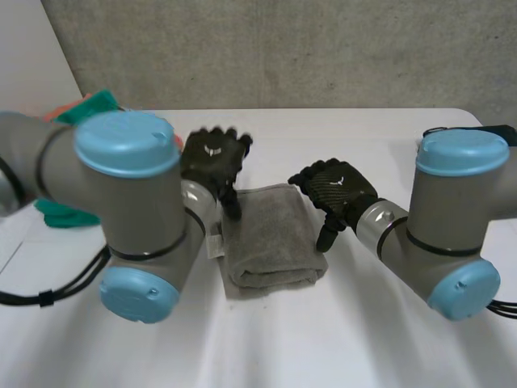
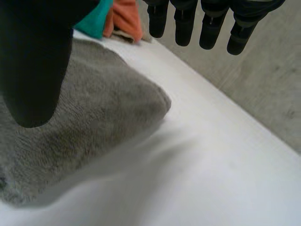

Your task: Fold the laundry.

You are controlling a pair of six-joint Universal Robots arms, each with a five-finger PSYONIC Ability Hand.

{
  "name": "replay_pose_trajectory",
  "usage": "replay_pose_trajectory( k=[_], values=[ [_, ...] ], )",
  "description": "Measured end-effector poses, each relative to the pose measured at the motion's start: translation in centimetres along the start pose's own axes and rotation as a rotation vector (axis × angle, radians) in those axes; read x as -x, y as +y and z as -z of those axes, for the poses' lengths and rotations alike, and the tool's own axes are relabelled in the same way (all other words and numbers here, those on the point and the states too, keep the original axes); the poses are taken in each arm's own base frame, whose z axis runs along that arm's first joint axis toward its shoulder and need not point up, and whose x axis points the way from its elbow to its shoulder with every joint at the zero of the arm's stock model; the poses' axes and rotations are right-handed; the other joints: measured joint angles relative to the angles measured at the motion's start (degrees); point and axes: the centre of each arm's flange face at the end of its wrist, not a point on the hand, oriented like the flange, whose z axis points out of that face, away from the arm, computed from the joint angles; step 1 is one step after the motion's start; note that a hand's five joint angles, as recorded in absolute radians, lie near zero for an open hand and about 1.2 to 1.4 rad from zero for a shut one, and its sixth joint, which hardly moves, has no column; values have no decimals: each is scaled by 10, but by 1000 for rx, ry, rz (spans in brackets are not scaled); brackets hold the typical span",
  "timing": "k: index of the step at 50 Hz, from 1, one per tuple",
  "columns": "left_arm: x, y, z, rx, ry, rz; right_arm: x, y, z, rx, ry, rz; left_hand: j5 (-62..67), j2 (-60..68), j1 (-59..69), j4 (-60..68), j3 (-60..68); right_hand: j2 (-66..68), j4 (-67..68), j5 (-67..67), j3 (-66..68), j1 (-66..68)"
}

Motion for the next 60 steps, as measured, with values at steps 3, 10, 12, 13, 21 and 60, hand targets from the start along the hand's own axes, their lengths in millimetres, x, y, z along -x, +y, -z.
replay_pose_trajectory(
  k=[3,10,12,13,21,60],
  values=[
    [2,-18,3,-67,64,10,14,2,8,-24,-14,17,0,0,0,0,0,0,0,0,0,0],
    [-3,-43,12,-175,314,14,56,28,25,-47,-78,47,0,0,0,0,0,0,0,0,0,0],
    [-7,-44,16,-182,383,13,65,37,26,-61,-90,57,0,0,0,0,0,0,0,0,0,0],
    [-7,-44,16,-182,398,14,66,38,26,-64,-91,59,0,0,0,0,0,0,0,0,0,0],
    [-13,-40,21,-154,468,18,79,57,9,-136,-80,137,0,0,0,0,0,0,0,0,0,0],
    [-9,-39,19,-150,450,20,64,44,-48,-247,-9,208,0,0,0,0,0,533,551,496,538,455]
  ],
)
